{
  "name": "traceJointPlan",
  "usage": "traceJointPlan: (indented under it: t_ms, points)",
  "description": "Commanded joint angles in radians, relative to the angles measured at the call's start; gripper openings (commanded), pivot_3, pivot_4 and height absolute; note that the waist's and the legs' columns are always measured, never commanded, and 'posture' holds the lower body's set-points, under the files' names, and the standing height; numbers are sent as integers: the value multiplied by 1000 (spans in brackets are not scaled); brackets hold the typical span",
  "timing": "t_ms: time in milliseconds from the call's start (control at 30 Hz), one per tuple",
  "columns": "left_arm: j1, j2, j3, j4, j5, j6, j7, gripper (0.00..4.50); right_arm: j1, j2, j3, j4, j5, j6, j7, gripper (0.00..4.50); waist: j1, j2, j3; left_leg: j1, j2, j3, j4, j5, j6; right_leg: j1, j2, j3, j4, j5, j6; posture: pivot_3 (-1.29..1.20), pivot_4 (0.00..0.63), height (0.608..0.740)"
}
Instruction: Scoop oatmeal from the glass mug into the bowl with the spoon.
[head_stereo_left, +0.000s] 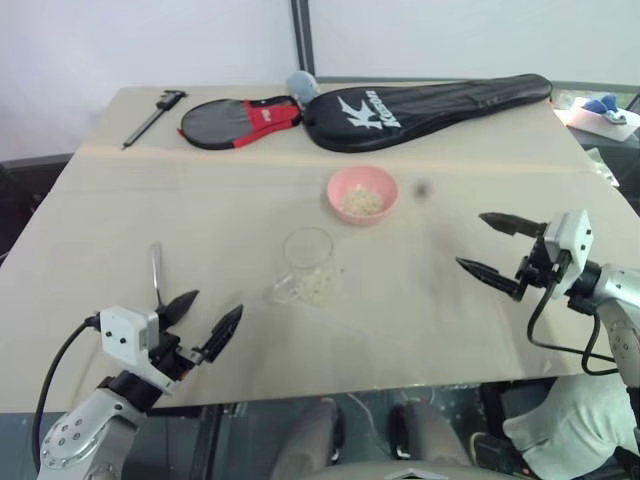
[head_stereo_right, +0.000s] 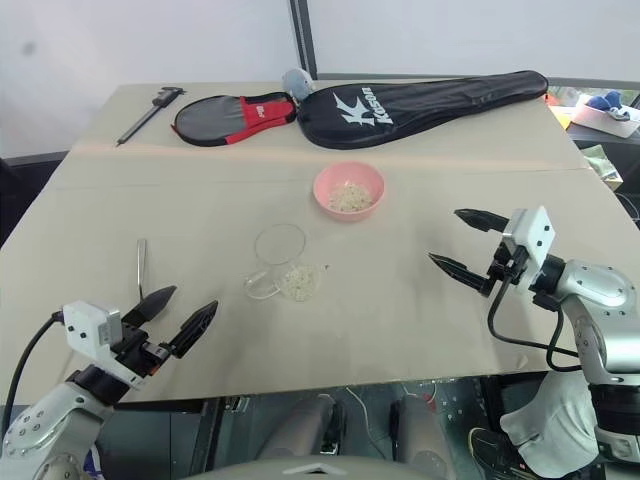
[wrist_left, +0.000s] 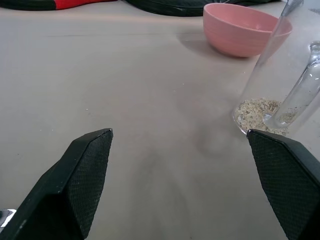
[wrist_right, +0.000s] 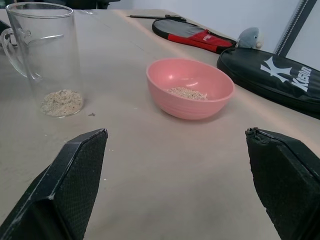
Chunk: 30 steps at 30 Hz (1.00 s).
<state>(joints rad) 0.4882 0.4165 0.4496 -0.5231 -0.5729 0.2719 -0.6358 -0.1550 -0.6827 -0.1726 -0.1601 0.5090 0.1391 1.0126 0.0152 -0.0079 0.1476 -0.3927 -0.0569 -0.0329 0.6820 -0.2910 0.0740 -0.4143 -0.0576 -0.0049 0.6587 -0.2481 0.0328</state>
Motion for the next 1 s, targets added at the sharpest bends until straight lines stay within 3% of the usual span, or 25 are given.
traceJointPlan:
  t_ms: [33,167,300,467,533,1000]
  points:
    - [-36,-6,2,-1,-31,5,26,4485,6,6,-35,-15,-23,-63,-19,4500,0,0,0,0,0,0,0,0,0,0,0,0,0,0,0,0,150,740]
    - [-143,-59,-2,-25,-45,77,195,4485,12,59,-40,-10,-34,-146,-44,4500,4,0,0,0,0,-1,0,1,-1,0,0,-1,1,0,0,0,150,740]
    - [-230,-84,15,-63,-65,174,359,4485,-10,51,-35,-20,70,-93,39,4500,0,0,0,0,-1,0,1,2,-4,0,0,0,1,0,0,0,150,740]
    - [-382,-28,8,-114,109,444,699,4485,-61,2,-7,-147,248,6,186,4500,0,1,0,1,-1,0,1,2,-4,0,1,0,2,0,0,0,150,740]
    - [-456,-35,29,-112,115,531,779,4485,-96,-8,-3,-194,304,49,201,4500,0,0,0,1,0,-1,1,2,-4,0,1,0,3,0,0,0,150,740]
    - [-614,-27,124,-44,142,848,870,4485,-172,23,-7,-278,434,159,184,4500,2,-2,-1,0,-1,-1,1,2,-4,0,1,0,2,0,1,0,150,740]
